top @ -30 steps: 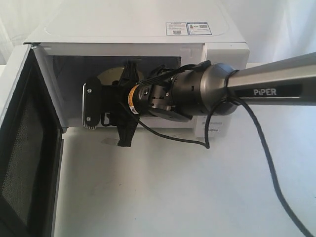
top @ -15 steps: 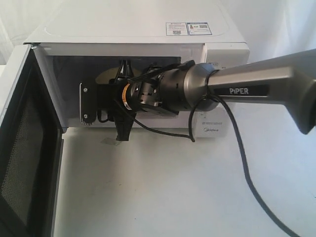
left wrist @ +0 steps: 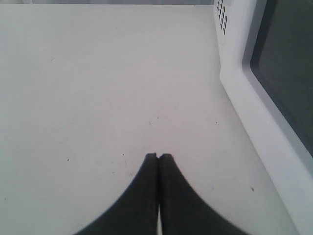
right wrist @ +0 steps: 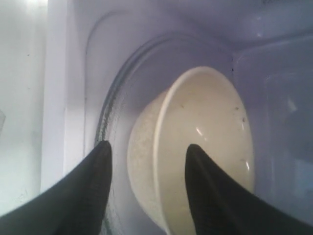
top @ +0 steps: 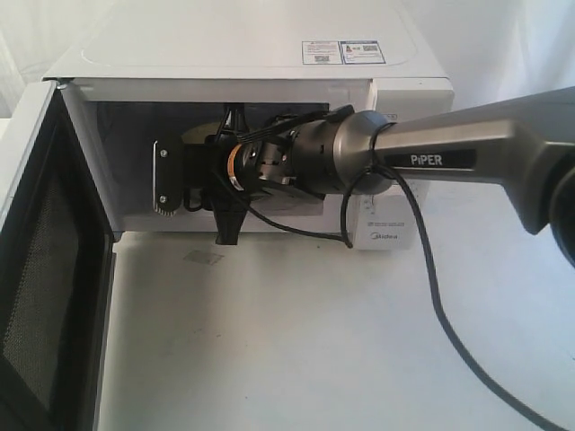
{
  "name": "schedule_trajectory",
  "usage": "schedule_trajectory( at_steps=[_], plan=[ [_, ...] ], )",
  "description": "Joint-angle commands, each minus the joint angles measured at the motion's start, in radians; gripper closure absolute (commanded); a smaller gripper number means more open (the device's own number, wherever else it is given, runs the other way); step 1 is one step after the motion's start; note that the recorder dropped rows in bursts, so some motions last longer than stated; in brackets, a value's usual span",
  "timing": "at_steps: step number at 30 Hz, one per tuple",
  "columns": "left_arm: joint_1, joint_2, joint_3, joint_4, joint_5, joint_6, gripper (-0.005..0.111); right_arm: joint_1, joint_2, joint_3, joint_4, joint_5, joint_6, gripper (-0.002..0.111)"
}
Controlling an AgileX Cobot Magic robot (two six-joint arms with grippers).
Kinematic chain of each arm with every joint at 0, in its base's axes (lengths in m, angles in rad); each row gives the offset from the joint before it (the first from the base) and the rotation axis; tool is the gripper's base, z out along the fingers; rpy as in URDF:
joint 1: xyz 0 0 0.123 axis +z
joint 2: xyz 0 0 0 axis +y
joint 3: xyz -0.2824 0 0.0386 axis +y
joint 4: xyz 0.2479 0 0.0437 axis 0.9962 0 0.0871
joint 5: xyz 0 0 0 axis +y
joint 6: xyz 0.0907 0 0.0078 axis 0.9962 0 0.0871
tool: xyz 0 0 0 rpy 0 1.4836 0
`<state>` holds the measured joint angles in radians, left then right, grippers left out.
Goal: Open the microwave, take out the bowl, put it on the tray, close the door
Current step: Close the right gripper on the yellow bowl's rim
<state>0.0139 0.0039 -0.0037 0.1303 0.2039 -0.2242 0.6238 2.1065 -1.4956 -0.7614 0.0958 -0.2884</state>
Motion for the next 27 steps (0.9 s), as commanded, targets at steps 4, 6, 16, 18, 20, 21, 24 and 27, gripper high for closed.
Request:
schedule_trajectory(
  at_steps=[4,6,16,18,20,21,24,27],
  plan=[
    [0.003,-0.004,0.004,-0.003,-0.002,-0.004,0.107,-0.020,0.039,-0.014,0.001,-0.074,0.004,0.063],
    [0.003,-0.004,0.004,-0.003,-0.002,-0.004,0.107,-0.022,0.057,-0.032,0.001,-0.056,0.004,0.063],
    [0.003,-0.004,0.004,-0.003,-0.002,-0.004,0.107,-0.031,0.090,-0.075,0.005,-0.034,0.017,0.072],
    [0.003,-0.004,0.004,-0.003,-0.002,-0.004,0.107,-0.031,0.090,-0.075,0.005,-0.015,0.017,0.076],
    [0.003,-0.004,0.004,-0.003,-0.002,-0.004,0.107,-0.031,0.090,-0.075,0.005,0.004,0.017,0.080],
    [0.003,-0.004,0.004,-0.003,-0.002,-0.004,0.107,-0.031,0.090,-0.075,0.005,0.021,0.017,0.084],
    [0.003,-0.004,0.004,-0.003,-0.002,-0.004,0.107,-0.031,0.090,-0.075,0.005,0.049,0.017,0.094],
    [0.003,-0.004,0.004,-0.003,-0.002,-0.004,0.107,-0.026,0.090,-0.073,0.003,0.057,0.017,0.105]
  ],
)
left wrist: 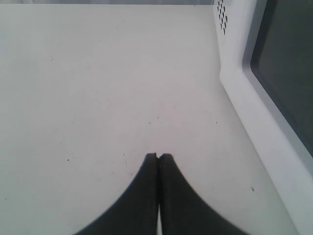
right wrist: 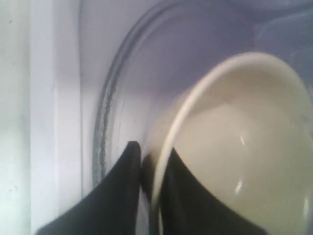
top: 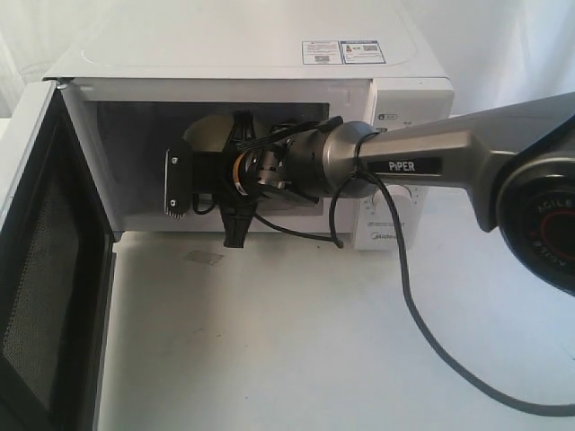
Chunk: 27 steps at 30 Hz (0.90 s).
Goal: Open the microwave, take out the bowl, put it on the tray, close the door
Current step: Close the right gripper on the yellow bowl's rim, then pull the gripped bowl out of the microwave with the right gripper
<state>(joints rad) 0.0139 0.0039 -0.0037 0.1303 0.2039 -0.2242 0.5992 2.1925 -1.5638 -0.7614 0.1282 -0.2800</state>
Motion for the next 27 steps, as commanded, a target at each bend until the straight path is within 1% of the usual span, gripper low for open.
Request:
schedule_trajectory(
  at_steps=[1,7,15,19,27],
  plan=[
    [0.003,-0.004,0.004,-0.003,-0.002,-0.004,0.107,0.001,0.002,-0.005,0.003,0.027,0.009,0.108],
    [0.003,-0.004,0.004,-0.003,-0.002,-0.004,0.107,0.035,-0.030,-0.001,0.001,0.093,0.007,0.108],
    [0.003,-0.004,0.004,-0.003,-0.002,-0.004,0.107,0.097,-0.108,0.050,0.012,0.150,0.007,0.108],
    [0.003,-0.004,0.004,-0.003,-0.002,-0.004,0.107,0.128,-0.151,0.090,0.115,0.188,-0.005,0.108],
    [0.003,-0.004,0.004,-0.003,-0.002,-0.004,0.107,0.192,-0.264,0.213,0.184,0.327,-0.011,0.108]
  ],
)
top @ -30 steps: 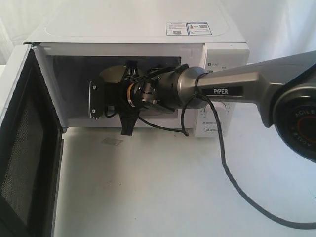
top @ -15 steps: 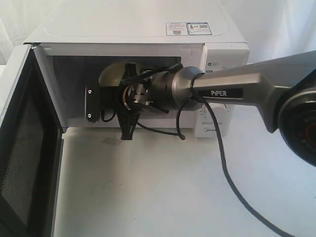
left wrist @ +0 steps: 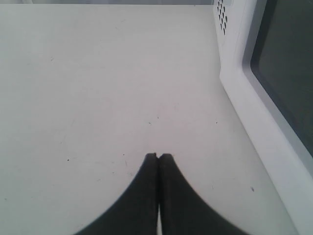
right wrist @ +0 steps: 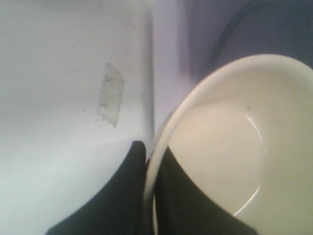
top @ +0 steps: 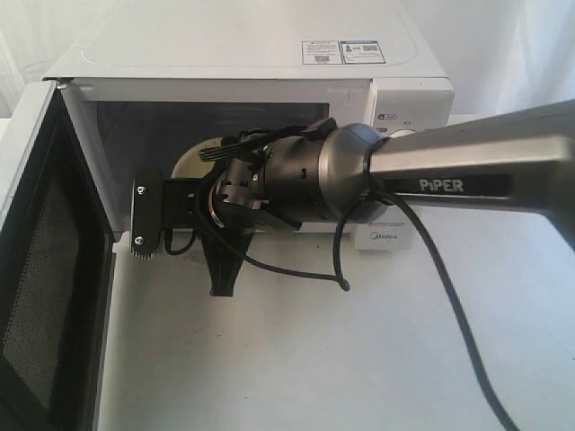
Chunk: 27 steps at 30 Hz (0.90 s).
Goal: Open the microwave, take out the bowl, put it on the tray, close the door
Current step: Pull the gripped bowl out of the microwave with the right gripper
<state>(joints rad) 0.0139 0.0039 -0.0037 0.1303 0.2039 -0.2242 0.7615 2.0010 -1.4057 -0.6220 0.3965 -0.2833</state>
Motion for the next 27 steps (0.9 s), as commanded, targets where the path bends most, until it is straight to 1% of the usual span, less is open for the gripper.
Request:
schedule_trajectory(
  at_steps=[1,4,5,7,10,12,14,17,18,22,27],
  plan=[
    [0.003,-0.004,0.004,-0.003,-0.002,-0.004,0.107,0.042,-0.095,0.072,0.060,0.073,-0.007,0.108],
    [0.003,-0.004,0.004,-0.003,-0.002,-0.004,0.107,0.082,-0.162,0.125,0.104,0.109,-0.007,0.108],
    [0.003,-0.004,0.004,-0.003,-0.002,-0.004,0.107,0.113,-0.202,0.161,0.128,0.154,-0.007,0.108],
    [0.003,-0.004,0.004,-0.003,-0.002,-0.004,0.107,0.145,-0.269,0.216,0.142,0.234,-0.007,0.108],
    [0.003,-0.004,0.004,-0.003,-0.002,-0.004,0.107,0.145,-0.365,0.309,0.189,0.302,0.018,0.108],
    [0.003,-0.004,0.004,-0.003,-0.002,-0.004,0.107,0.123,-0.435,0.380,0.180,0.328,0.028,0.108],
    [0.003,-0.004,0.004,-0.003,-0.002,-0.004,0.107,0.060,-0.504,0.441,0.178,0.362,0.068,0.108],
    [0.003,-0.004,0.004,-0.003,-0.002,-0.004,0.107,-0.028,-0.517,0.494,0.180,0.371,0.082,0.108],
    [0.003,-0.004,0.004,-0.003,-0.002,-0.004,0.107,-0.069,-0.510,0.516,0.178,0.357,0.082,0.108],
    [0.003,-0.004,0.004,-0.003,-0.002,-0.004,0.107,-0.157,-0.494,0.567,0.183,0.218,0.086,0.108],
    [0.003,-0.004,0.004,-0.003,-0.002,-0.004,0.107,-0.205,-0.448,0.594,0.187,0.115,0.114,0.108]
  ],
)
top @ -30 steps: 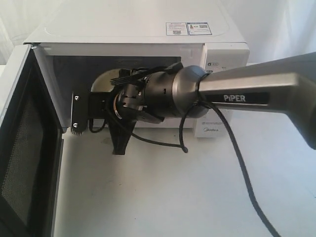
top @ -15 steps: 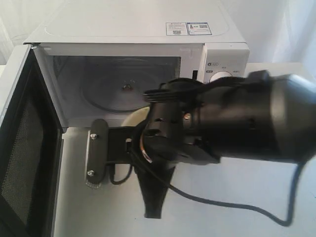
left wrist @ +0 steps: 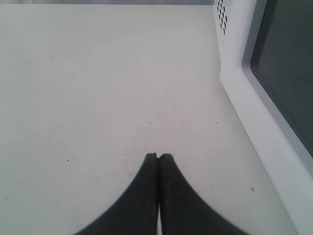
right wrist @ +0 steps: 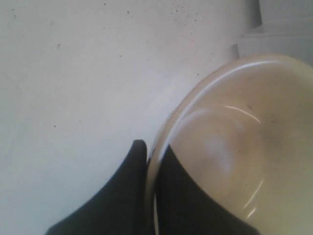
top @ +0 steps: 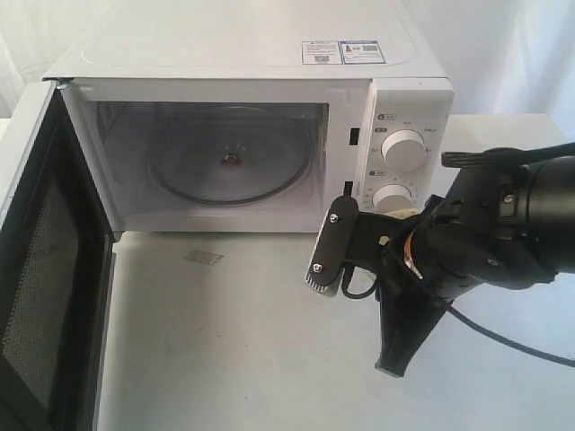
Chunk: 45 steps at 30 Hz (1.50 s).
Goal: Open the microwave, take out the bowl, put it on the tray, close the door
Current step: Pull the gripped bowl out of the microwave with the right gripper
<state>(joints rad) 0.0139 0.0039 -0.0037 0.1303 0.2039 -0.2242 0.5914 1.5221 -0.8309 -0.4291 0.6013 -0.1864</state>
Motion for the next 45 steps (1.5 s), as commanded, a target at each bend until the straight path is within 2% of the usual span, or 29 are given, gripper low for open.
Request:
schedule_trajectory(
  at_steps=[1,10,20,26,32,38,41,45],
  plan=[
    [0.003,-0.004,0.004,-0.003,-0.002,-0.004,0.107,-0.044,0.044,0.019,-0.005,-0.107,0.017,0.108],
    [0.003,-0.004,0.004,-0.003,-0.002,-0.004,0.107,-0.080,0.131,0.019,0.013,-0.251,0.017,0.108],
    [0.003,-0.004,0.004,-0.003,-0.002,-0.004,0.107,-0.115,0.156,0.019,-0.003,-0.216,0.009,0.108],
    [0.003,-0.004,0.004,-0.003,-0.002,-0.004,0.107,-0.140,0.156,0.033,-0.015,-0.234,0.009,0.108],
    [0.003,-0.004,0.004,-0.003,-0.002,-0.004,0.107,-0.145,0.156,0.053,-0.010,-0.327,0.009,0.108],
    [0.003,-0.004,0.004,-0.003,-0.002,-0.004,0.107,-0.145,0.156,0.053,-0.012,-0.311,0.009,0.108],
    [0.003,-0.004,0.004,-0.003,-0.002,-0.004,0.107,-0.145,0.156,0.053,-0.010,-0.298,0.009,0.102],
    [0.003,-0.004,0.004,-0.003,-0.002,-0.004,0.107,-0.145,0.156,0.053,-0.010,-0.266,0.009,0.081]
  ],
)
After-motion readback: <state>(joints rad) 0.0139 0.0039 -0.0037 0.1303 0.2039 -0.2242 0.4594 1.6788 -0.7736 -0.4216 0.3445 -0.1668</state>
